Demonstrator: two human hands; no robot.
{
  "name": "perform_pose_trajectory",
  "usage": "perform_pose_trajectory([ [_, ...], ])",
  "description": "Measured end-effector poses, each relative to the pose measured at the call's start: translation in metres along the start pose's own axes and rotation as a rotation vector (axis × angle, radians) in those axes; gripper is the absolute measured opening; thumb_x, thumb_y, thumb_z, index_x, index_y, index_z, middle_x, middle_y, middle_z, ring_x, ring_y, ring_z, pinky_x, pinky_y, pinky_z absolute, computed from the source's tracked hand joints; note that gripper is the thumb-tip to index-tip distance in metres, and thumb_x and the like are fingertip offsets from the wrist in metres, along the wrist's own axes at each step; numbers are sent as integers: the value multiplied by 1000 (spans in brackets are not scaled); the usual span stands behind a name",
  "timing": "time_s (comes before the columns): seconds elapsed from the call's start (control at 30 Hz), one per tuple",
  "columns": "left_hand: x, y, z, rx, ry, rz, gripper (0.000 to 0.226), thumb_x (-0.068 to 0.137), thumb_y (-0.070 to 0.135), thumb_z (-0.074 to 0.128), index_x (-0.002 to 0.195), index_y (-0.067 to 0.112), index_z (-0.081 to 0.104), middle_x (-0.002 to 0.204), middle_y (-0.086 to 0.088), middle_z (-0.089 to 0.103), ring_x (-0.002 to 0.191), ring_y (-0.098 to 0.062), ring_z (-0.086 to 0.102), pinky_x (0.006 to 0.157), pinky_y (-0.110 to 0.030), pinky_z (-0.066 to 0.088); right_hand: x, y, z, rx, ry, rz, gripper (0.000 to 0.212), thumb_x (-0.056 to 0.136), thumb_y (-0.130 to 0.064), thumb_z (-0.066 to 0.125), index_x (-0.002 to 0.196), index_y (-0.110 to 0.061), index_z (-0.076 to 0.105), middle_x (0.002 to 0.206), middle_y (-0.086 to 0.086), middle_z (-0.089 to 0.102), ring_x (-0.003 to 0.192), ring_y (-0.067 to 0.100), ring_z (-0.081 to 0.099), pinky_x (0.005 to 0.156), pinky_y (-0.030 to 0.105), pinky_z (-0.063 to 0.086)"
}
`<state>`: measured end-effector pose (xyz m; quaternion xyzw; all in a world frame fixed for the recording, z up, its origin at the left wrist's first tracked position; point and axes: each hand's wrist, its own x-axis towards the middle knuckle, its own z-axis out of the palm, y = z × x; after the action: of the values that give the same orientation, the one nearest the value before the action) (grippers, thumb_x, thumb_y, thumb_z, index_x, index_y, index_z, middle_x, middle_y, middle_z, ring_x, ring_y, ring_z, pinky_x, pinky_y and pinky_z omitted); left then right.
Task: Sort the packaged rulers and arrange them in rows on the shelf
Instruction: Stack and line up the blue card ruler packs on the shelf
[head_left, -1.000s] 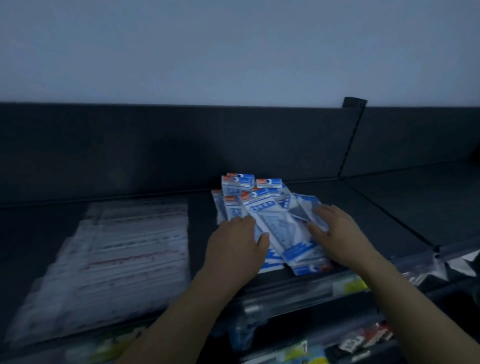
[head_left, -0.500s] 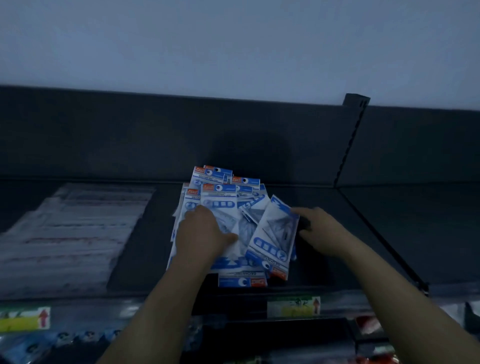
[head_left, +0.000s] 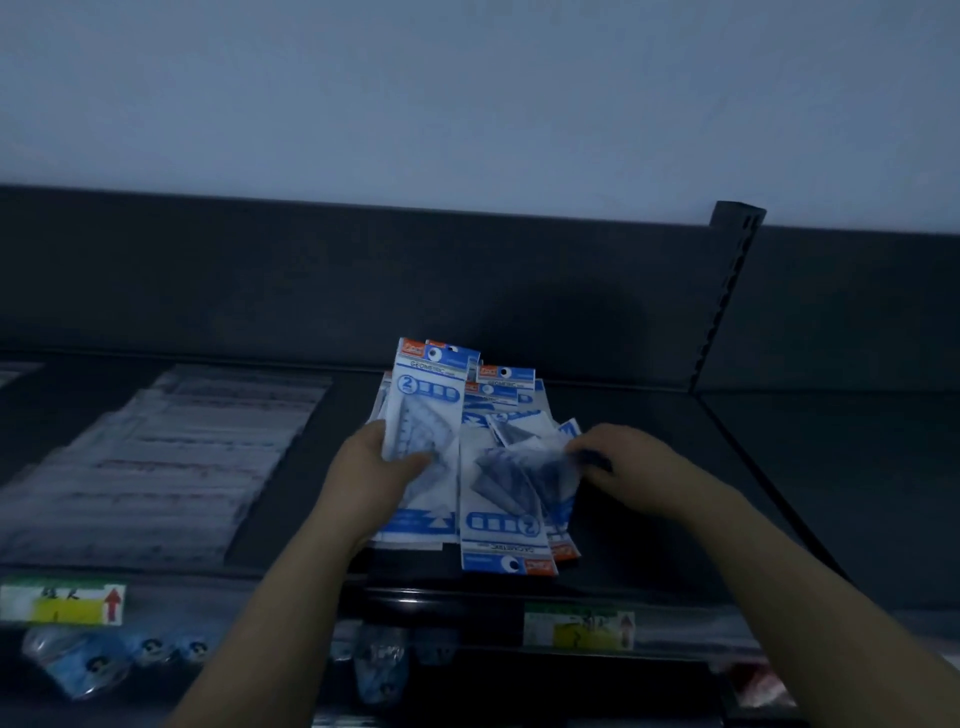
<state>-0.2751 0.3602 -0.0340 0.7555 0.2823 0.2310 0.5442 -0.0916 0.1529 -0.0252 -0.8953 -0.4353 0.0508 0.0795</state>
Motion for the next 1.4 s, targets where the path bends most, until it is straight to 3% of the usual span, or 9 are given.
perform_pose_trajectory([
  [0.17, -10, 8, -2, -177, 192, 47, 16, 96, 12, 52, 107, 23, 57, 96, 5, 65, 88, -14, 64, 66, -26, 48, -10, 1, 6, 198, 320, 110, 26, 99, -28, 42, 91, -9, 58, 96, 10, 59, 82, 22, 56, 72, 36, 49],
  [0.3, -15, 26, 13, -329, 133, 55, 24, 98, 5, 44, 113, 19, 57, 104, -5, 69, 94, -24, 68, 79, -43, 57, -20, -42, -1, 381, 470, -34, 27, 101, -22, 37, 121, -20, 55, 101, 4, 52, 87, 18, 53, 73, 31, 45],
  [0.63, -23, 22, 37, -269, -134, -52, 31, 97, 38, 51, 125, 26, 44, 120, -2, 61, 102, -16, 63, 85, -43, 57, -8, -114, 21, 953, 159, -83, 33, 103, -24, 34, 128, -15, 52, 126, -5, 51, 109, 11, 54, 94, 29, 48],
  [0.73, -12, 15, 23, -171, -40, -43, 55, 91, 31, 57, 141, 20, 36, 138, -7, 51, 121, -25, 54, 99, -50, 47, -1, -96, 23, 836, 296, 17, 28, 98, -12, 44, 120, -14, 61, 124, -8, 52, 107, 6, 51, 91, 21, 44],
  [0.8, -3, 15, 10, -157, 8, -51, 50, 96, 21, 52, 143, 16, 35, 135, -8, 51, 117, -24, 54, 98, -44, 47, 3, -77, 24, 671, 378, 214, 25, 91, -36, 57, 111, -21, 60, 113, -3, 53, 109, 15, 53, 87, 26, 43],
  [0.97, 10, 7, -8, -136, -41, -83, 49, 98, 19, 48, 145, 16, 32, 138, -7, 48, 120, -25, 50, 104, -46, 42, 6, -66, 23, 465, 101, 478, 88, 74, -54, 72, 143, -15, 34, 142, 7, 41, 128, 30, 42, 100, 41, 42],
  [1.13, 9, -3, -8, -143, -138, -66, 43, 99, 11, 46, 141, 20, 39, 121, 1, 55, 101, -14, 55, 87, -28, 43, 6, -60, 14, 552, 173, 519, 24, 85, -26, 63, 98, -5, 62, 90, 12, 62, 78, 22, 60, 67, 34, 49],
  [1.2, 10, -3, -9, -186, -125, -51, 39, 99, 11, 46, 136, 22, 43, 111, 5, 58, 95, -12, 56, 74, -26, 45, 4, -59, 11, 598, 355, 528, 26, 92, -21, 50, 73, -5, 55, 72, 10, 59, 63, 20, 54, 56, 29, 41],
  [1.4, 5, -1, -7, -252, -188, -28, 37, 97, 11, 48, 124, 36, 49, 108, 8, 64, 94, -11, 64, 73, -24, 52, 8, -111, -6, 822, 563, 288, 22, 99, -19, 37, 102, -15, 58, 94, -1, 64, 82, 15, 62, 70, 34, 51],
])
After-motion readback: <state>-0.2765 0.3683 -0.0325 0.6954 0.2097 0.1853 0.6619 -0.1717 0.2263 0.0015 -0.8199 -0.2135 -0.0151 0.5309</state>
